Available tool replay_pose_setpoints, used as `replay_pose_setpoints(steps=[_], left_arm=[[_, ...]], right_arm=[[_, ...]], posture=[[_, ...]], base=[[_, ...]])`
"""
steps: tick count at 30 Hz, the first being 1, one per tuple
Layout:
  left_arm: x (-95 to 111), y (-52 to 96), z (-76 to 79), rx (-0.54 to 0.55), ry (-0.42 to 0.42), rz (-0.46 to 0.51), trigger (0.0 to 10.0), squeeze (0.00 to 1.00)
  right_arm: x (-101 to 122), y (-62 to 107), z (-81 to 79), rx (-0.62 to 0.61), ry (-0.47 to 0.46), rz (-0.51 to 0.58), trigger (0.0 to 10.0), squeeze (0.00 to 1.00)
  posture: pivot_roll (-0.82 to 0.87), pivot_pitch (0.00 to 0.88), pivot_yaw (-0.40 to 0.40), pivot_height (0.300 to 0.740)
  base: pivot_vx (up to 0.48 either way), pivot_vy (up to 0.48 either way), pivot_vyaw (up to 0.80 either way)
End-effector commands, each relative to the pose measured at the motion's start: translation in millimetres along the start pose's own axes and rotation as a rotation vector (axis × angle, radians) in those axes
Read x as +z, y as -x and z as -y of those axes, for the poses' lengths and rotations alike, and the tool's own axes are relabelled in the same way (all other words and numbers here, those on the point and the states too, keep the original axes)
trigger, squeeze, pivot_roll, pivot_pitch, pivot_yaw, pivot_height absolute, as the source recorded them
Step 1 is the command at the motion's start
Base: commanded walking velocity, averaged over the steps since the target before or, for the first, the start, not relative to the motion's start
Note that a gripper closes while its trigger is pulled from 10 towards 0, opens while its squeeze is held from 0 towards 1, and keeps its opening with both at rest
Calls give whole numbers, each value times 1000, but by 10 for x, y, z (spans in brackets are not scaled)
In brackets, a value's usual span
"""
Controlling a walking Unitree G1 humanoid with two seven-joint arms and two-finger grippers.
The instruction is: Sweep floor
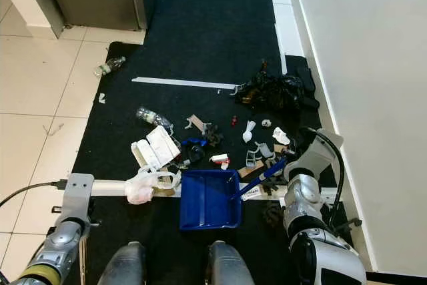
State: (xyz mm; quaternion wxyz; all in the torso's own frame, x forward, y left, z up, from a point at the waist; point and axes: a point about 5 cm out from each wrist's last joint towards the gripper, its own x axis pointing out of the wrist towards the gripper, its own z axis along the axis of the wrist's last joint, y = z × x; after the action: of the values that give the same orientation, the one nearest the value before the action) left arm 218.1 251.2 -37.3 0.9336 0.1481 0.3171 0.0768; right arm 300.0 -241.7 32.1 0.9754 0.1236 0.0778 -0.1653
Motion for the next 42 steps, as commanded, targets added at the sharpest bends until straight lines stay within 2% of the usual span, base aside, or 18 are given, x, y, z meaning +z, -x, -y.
replay_pose_setpoints(steps=[1,3,6,8,9,10,13,14,16,19,20,21,23,29,34,38,39,42], left_arm=[[67,17,-233,33,-100,52,10000,0],[97,21,-284,42,-112,61,10000,0],[326,135,-792,169,-122,93,10000,0],[408,214,-1029,218,-116,90,10000,0],[408,214,-1029,218,-116,90,10000,0],[451,253,-1163,234,-106,76,10000,0],[499,288,-1272,246,-97,71,10000,0],[628,352,-1462,298,-92,93,10000,0],[823,451,-1678,371,-88,146,10000,0],[1188,553,-1820,485,-18,348,10000,0],[1188,553,-1820,485,-18,348,10000,0],[1280,573,-1822,506,15,416,10000,0],[1384,621,-1793,548,63,475,10000,0],[1379,613,-1768,665,124,518,10000,0],[1355,520,-1662,643,139,534,10000,0],[1317,419,-1553,619,182,542,10000,0],[1306,364,-1479,618,224,549,10000,0],[1330,354,-1454,627,238,575,10000,0]], right_arm=[[103,-19,50,-21,-5,64,0,0],[115,-23,52,-22,-8,69,0,0],[165,-48,54,-17,-23,83,0,0],[169,-56,45,-11,-25,79,0,0],[169,-56,45,-11,-25,79,0,0],[168,-60,34,-5,-27,74,0,0],[166,-63,23,-1,-26,70,0,0],[168,-70,3,8,-28,66,0,0],[172,-79,-26,17,-33,64,0,0],[182,-92,-70,37,-46,63,0,0],[182,-92,-70,37,-46,63,0,0],[184,-95,-86,47,-51,63,0,0],[185,-100,-125,69,-65,63,0,0],[189,-108,-210,106,-89,65,0,0],[179,-104,-240,126,-77,61,0,0],[183,-105,-249,139,-52,62,0,0],[197,-109,-245,142,-24,66,0,0],[209,-114,-235,136,-3,69,0,0]], posture=[[92,148,-75,740],[92,148,-75,740],[92,147,-76,740],[110,145,-84,740],[110,145,-84,740],[110,145,-84,740],[124,140,-89,740],[134,136,-91,740],[137,134,-92,740],[152,128,-96,740],[152,128,-96,740],[152,128,-96,740],[153,123,-97,740],[148,119,-104,740],[143,118,-109,740],[129,120,-109,740],[118,124,-111,740],[109,129,-118,740]], base=[[0,0,0],[0,0,0],[0,0,0],[0,0,0],[0,0,0],[0,0,0],[0,0,0],[0,0,0],[0,0,0],[0,0,0],[0,0,0],[0,0,0],[0,0,0],[0,0,0],[0,0,0],[0,0,0],[0,0,0],[0,0,0]])
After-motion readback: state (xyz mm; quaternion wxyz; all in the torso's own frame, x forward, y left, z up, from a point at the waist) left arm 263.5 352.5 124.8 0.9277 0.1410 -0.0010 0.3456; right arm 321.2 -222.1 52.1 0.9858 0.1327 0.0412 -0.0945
